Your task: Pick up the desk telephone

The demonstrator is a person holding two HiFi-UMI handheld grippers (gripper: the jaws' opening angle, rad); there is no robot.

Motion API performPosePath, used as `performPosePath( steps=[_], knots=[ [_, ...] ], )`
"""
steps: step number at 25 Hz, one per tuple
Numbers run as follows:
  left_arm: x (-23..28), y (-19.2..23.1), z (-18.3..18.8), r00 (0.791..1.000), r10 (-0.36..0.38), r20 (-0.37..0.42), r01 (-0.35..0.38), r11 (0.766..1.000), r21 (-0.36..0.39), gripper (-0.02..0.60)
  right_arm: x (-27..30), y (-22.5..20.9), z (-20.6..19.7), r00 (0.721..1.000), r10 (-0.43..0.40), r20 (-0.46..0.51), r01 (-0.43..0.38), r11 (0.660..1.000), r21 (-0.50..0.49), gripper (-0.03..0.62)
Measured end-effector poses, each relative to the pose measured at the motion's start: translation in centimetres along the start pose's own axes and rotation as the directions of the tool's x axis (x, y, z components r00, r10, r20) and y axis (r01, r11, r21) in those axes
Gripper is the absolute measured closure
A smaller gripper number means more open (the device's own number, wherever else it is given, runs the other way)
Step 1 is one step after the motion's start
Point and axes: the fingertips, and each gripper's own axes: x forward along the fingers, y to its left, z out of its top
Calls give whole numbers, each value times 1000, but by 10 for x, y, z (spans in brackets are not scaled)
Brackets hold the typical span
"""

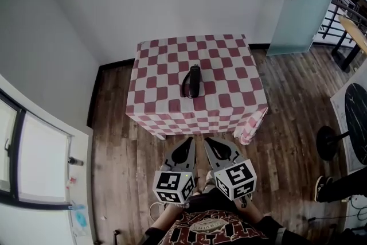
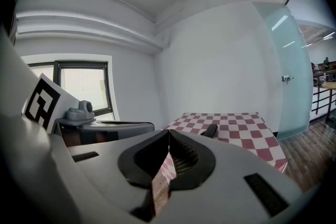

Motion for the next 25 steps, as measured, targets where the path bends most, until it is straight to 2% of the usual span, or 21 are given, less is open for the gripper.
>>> performPosePath(
  steps=[5, 13, 19, 25],
  knots=[
    [23, 0, 11, 999, 37, 8, -37, 999, 10, 572, 10, -25, 11, 1000, 26, 1, -26, 1000, -7, 574],
    [42, 8, 7, 995, 95, 9, -95, 995, -26, 572, 23, -46, 11, 998, 69, -12, -69, 998, -13, 574],
    [58, 16, 10, 996, 90, 8, -90, 996, -28, 572, 37, -54, 13, 998, 66, -23, -67, 998, -10, 574],
    [83, 29, 19, 999, 48, 6, -47, 999, -13, 572, 61, -67, 20, 999, 32, -21, -32, 999, -3, 574]
  ],
)
